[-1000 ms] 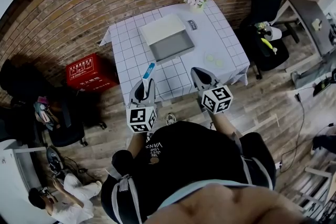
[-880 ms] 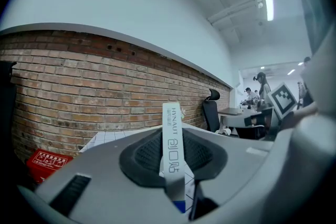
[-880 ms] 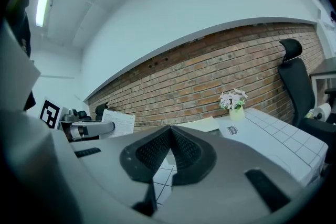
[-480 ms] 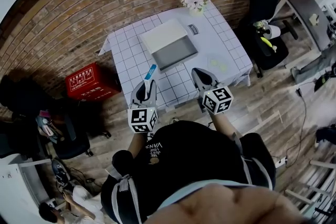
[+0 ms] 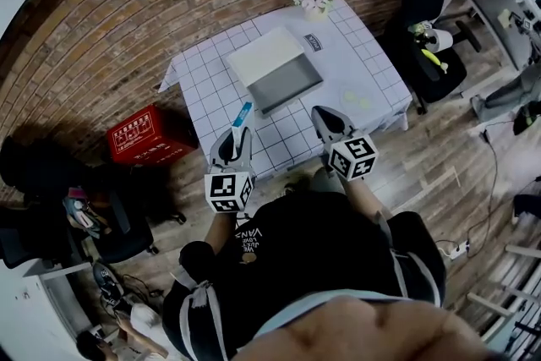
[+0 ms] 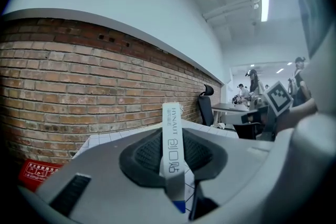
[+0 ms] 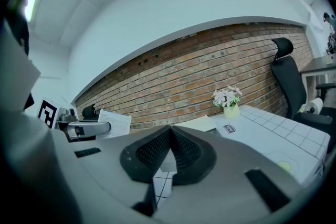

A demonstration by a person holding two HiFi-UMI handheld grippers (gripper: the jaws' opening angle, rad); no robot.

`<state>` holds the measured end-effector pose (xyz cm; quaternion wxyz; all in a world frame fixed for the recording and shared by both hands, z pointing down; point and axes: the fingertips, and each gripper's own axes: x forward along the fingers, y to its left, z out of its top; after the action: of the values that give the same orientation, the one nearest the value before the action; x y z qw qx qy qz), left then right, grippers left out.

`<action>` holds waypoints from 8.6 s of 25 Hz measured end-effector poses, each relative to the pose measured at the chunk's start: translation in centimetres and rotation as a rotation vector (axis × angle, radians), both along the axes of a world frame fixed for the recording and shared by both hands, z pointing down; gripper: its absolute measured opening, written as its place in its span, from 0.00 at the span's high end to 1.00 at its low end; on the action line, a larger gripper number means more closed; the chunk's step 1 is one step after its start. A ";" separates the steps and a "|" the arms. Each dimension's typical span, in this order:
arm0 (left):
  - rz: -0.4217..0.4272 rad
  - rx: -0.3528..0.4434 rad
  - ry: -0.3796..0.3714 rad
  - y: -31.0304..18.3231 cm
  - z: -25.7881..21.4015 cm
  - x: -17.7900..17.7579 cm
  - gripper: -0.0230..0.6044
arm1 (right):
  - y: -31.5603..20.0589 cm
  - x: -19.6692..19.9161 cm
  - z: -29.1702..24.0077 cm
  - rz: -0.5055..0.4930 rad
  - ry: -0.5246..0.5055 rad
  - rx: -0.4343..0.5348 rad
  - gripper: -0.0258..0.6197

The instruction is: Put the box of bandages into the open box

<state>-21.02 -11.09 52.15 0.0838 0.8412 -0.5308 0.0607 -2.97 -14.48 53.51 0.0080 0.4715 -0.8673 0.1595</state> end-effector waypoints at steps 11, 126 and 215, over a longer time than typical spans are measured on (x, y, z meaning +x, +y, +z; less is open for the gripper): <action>-0.052 -0.015 -0.005 -3.5 0.3 1.4 0.82 | -3.7 1.3 -0.1 -0.046 0.006 -0.014 0.96; 0.337 -0.185 -0.752 -17.4 14.3 14.9 0.74 | -14.0 8.6 5.2 -0.208 -0.003 -0.171 0.96; 0.080 -0.008 -0.232 -2.7 5.3 4.0 0.95 | 0.7 2.5 2.9 0.050 0.038 -0.087 0.96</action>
<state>-17.00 -13.79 57.50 0.0227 0.8487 -0.5026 0.1631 -0.44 -13.76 56.45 0.0409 0.4951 -0.8472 0.1884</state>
